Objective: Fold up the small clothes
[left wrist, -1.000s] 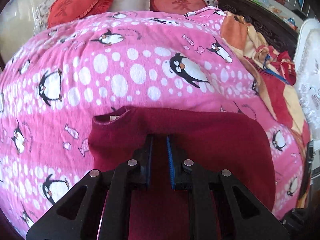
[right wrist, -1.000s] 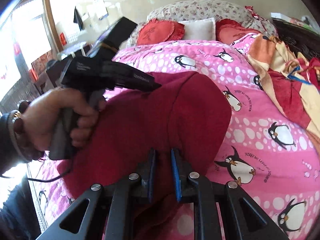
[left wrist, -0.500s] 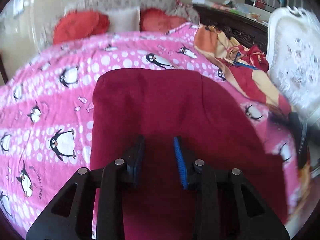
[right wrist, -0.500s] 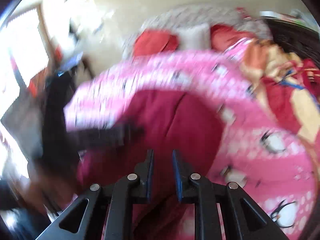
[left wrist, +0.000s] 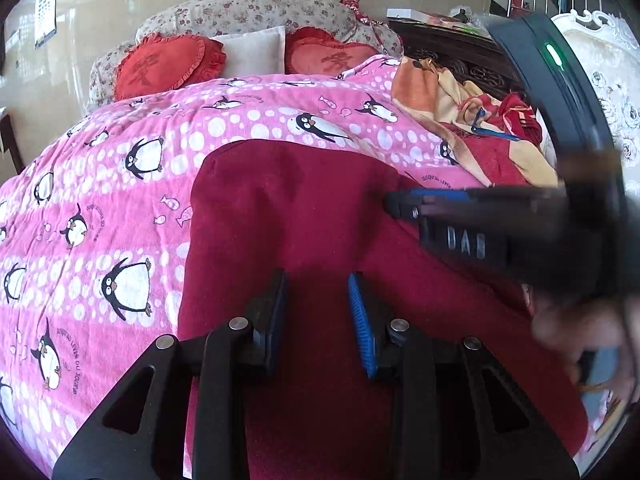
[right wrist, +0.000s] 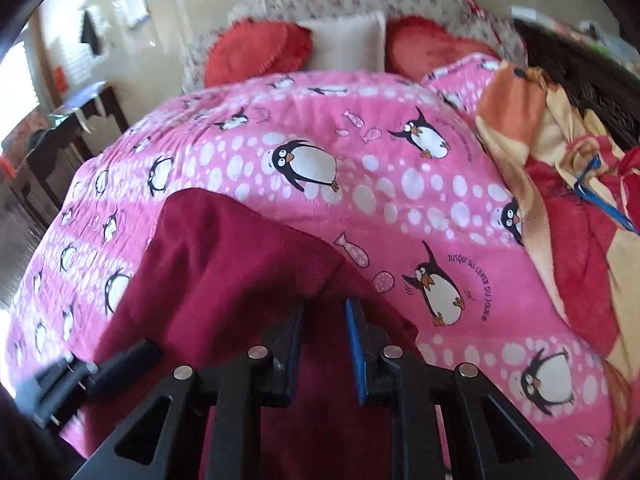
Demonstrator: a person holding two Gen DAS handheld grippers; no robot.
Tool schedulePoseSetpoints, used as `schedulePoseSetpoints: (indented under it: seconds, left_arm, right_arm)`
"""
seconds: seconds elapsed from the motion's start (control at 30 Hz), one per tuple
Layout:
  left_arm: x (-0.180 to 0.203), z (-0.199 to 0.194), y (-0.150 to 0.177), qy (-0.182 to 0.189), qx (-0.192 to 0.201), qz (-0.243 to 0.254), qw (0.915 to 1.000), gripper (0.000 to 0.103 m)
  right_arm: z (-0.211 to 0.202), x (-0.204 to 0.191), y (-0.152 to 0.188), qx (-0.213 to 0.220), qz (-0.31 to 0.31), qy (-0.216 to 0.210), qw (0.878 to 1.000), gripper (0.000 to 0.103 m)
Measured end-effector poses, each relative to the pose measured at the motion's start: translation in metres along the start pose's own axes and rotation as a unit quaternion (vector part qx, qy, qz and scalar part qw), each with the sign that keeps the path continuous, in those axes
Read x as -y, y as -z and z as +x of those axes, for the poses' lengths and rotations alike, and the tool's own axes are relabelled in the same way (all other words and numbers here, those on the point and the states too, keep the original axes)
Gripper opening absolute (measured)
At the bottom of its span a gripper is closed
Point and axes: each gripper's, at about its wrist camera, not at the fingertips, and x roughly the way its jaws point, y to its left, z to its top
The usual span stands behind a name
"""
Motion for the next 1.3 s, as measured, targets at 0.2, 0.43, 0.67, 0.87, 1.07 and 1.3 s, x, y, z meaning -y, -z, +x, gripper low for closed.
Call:
schedulePoseSetpoints:
  seconds: [0.2, 0.43, 0.67, 0.87, 1.07, 1.3]
  left_arm:
    - [0.000, 0.000, -0.001, 0.002, -0.001, -0.001, 1.0000, 0.031]
    - [-0.002, 0.001, 0.000, 0.007, -0.004, -0.004, 1.0000, 0.031]
    - [-0.002, 0.001, 0.001, 0.011, -0.005, -0.003, 0.9999, 0.030]
    - [-0.004, -0.009, -0.017, 0.030, -0.047, 0.025, 0.9981, 0.031]
    - [-0.048, -0.079, -0.023, 0.005, 0.046, 0.050, 0.9977, 0.083]
    - [-0.093, -0.037, 0.012, 0.094, -0.045, -0.050, 0.9933, 0.083]
  right_arm:
    - [-0.002, 0.008, 0.005, 0.018, 0.022, -0.020, 0.999, 0.018]
    - [-0.059, 0.000, 0.004, 0.023, 0.017, 0.011, 1.000, 0.020]
    - [-0.079, -0.017, 0.078, -0.003, -0.019, 0.019, 1.000, 0.021]
    - [-0.075, 0.012, 0.080, 0.009, 0.082, -0.033, 0.996, 0.028]
    - [-0.113, 0.058, 0.090, 0.096, 0.223, -0.118, 0.963, 0.077]
    - [-0.050, 0.067, 0.098, 0.012, 0.303, -0.245, 0.921, 0.083]
